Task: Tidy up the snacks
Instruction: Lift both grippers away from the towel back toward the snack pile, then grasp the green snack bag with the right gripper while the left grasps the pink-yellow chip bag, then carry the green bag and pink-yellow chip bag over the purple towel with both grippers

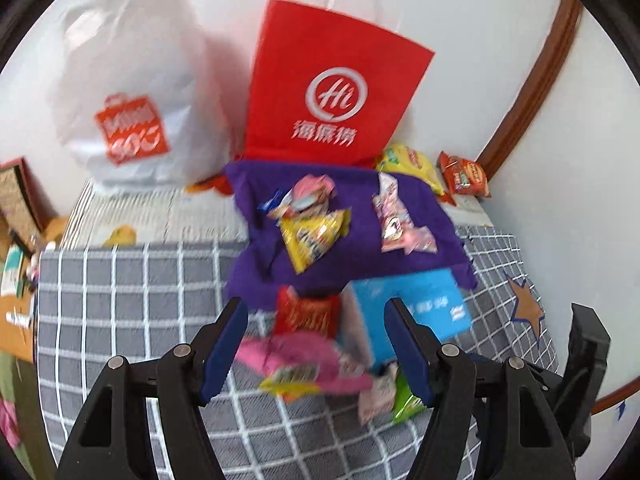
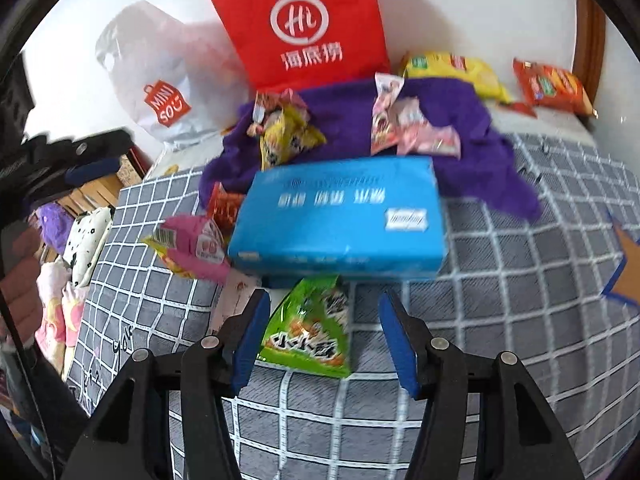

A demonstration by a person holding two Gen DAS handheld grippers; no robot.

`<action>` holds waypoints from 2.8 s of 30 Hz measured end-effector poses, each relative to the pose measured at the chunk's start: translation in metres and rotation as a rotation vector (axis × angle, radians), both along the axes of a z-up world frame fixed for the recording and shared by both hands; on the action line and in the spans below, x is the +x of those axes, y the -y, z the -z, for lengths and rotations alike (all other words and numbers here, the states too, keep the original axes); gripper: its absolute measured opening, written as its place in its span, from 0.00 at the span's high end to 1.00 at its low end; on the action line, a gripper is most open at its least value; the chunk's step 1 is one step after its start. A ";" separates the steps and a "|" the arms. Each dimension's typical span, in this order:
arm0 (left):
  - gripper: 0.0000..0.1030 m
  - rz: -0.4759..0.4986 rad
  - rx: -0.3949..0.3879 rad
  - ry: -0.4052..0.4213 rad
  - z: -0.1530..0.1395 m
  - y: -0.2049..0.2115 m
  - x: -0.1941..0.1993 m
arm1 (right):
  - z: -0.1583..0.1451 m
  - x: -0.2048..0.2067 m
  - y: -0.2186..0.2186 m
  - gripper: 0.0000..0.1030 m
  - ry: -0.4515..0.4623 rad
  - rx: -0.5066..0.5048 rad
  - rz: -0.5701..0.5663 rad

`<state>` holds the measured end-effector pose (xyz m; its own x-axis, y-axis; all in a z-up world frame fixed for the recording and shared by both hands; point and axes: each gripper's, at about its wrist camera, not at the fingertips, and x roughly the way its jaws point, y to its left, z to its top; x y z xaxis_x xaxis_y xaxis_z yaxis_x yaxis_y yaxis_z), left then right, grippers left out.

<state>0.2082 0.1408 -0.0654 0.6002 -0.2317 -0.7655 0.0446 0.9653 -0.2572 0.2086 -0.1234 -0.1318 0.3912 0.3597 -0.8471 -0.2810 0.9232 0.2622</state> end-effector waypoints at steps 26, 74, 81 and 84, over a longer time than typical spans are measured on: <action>0.27 -0.017 -0.033 -0.094 0.055 0.003 -0.010 | 0.035 -0.008 0.020 0.54 -0.018 -0.011 0.040; 0.45 0.017 -0.059 -0.090 0.040 0.039 -0.049 | -0.021 -0.029 0.056 0.56 0.157 -0.164 -0.050; 0.45 0.036 -0.056 -0.061 0.025 0.052 -0.047 | -0.038 -0.023 0.061 0.56 0.180 -0.148 -0.026; 0.45 0.040 -0.053 -0.054 0.019 0.056 -0.043 | -0.047 -0.019 0.057 0.56 0.209 -0.167 -0.022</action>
<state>0.1656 0.0844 -0.0839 0.5481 -0.2960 -0.7823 0.0675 0.9479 -0.3113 0.1900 -0.1808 -0.0849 0.5573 0.2317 -0.7973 -0.3335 0.9419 0.0406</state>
